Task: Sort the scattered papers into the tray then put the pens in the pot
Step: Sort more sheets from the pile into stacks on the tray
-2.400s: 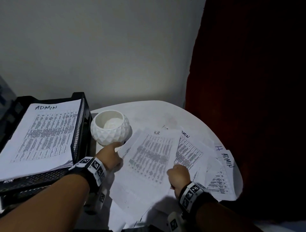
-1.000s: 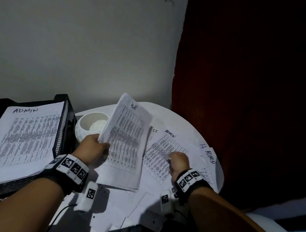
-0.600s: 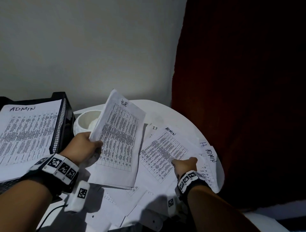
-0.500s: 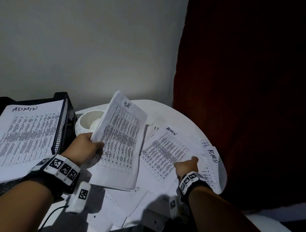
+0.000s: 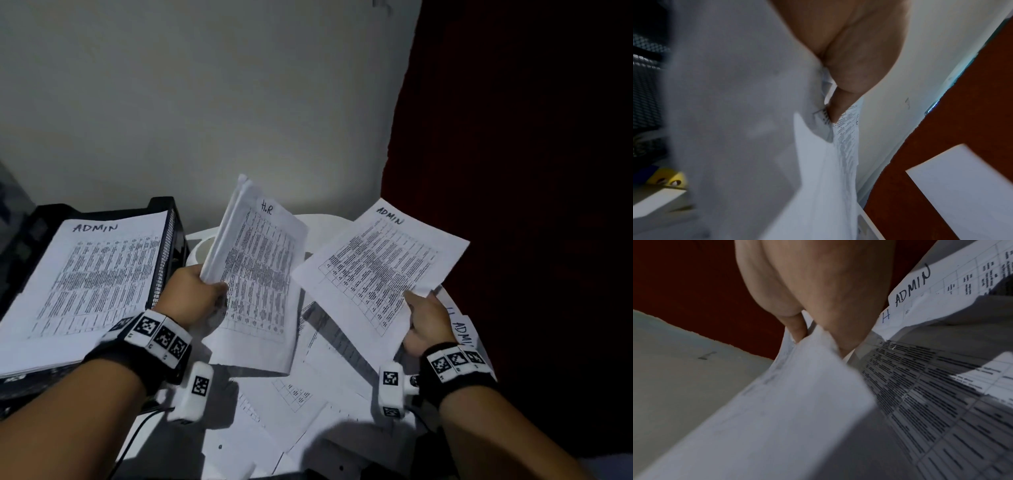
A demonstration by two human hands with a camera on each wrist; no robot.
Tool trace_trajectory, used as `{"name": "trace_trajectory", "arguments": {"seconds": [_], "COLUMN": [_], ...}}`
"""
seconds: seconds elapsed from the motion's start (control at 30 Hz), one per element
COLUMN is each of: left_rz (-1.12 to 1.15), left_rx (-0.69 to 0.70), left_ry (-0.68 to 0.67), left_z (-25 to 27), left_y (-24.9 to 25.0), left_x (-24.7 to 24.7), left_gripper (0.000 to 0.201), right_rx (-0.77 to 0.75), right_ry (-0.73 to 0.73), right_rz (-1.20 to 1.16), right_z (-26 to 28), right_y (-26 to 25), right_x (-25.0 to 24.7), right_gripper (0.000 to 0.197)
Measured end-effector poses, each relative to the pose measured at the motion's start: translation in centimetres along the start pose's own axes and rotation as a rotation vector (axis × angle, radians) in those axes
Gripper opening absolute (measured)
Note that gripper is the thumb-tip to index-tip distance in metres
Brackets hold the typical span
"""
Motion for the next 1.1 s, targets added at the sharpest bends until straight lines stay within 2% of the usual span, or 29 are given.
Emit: {"name": "trace_trajectory", "arguments": {"seconds": [0.13,0.23,0.33,0.4,0.47,0.5,0.53,0.6,0.63,0.7,0.77,0.83,0.93,1.0,1.03,1.1], "left_rz": [0.295,0.436,0.515,0.478,0.51,0.546,0.539,0.365,0.251,0.199,0.15,0.054,0.127,0.037,-0.006,-0.035], "left_rx": [-0.05,-0.038,-0.062,-0.064,-0.095,-0.113,-0.105,-0.042,-0.005,-0.026,-0.021,-0.009,-0.047,-0.022,-0.001,0.029], "left_ry": [-0.122,-0.246,-0.413,-0.44,-0.45,-0.451,-0.436,-0.366,-0.332,-0.28,-0.209,-0.14,-0.11,-0.057,-0.034,-0.002], "left_z": [1.6,2.1,2.8,2.7,3.1,3.2,3.3,3.1,3.1,2.6,2.1,1.5,0.4,0.2,0.2,0.1], "left_y": [1.1,1.6,1.7,1.4,1.5,1.3,1.3,0.8,0.7,0.3,0.2,0.1,-0.8,-0.6,-0.4,-0.1], "left_x": [1.9,3.5,5.3,6.2,6.9,7.4,7.6,7.3,6.9,6.3,5.4,4.2,2.7,1.7,1.3,0.8], "left_gripper": [0.009,0.015,0.042,0.063,0.072,0.067,0.051,0.019,0.016,0.018,0.013,0.009,0.009,0.01,0.011,0.012], "right_rx": [0.059,0.068,0.065,0.08,0.088,0.085,0.075,0.064,0.062,0.069,0.034,-0.038,0.069,0.128,0.124,0.069], "right_ry": [-0.219,-0.286,-0.291,-0.284,-0.278,-0.268,-0.26,-0.249,-0.252,-0.2,-0.035,0.194,0.4,0.439,0.428,0.402], "right_rz": [0.054,0.163,0.246,0.254,0.247,0.245,0.252,0.243,0.23,0.235,0.32,0.571,0.844,0.89,0.901,0.963], "right_z": [1.7,2.9,3.4,3.5,3.9,4.1,4.2,4.4,4.5,3.7,2.5,1.0,-0.4,-0.9,-0.8,-0.7], "right_y": [1.6,3.2,4.3,5.0,5.5,5.7,5.8,5.9,5.9,6.0,5.2,3.6,3.7,4.9,5.3,5.7], "right_x": [3.2,5.0,5.7,5.9,6.2,6.4,6.5,6.8,6.8,5.9,3.1,-1.2,-7.4,-9.3,-9.4,-8.8], "right_gripper": [0.033,0.03,0.026,0.025,0.029,0.03,0.03,0.029,0.027,0.023,0.026,0.033,0.064,0.088,0.09,0.072]}}
Point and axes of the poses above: each hand's wrist, its own z-axis away from the middle knuckle, its own x-axis out of the palm, y = z × x, the point moved 8 cm from there along -z, towards the middle knuckle, and after that the axes turned 1 degree about -z, right-handed, at the moved point
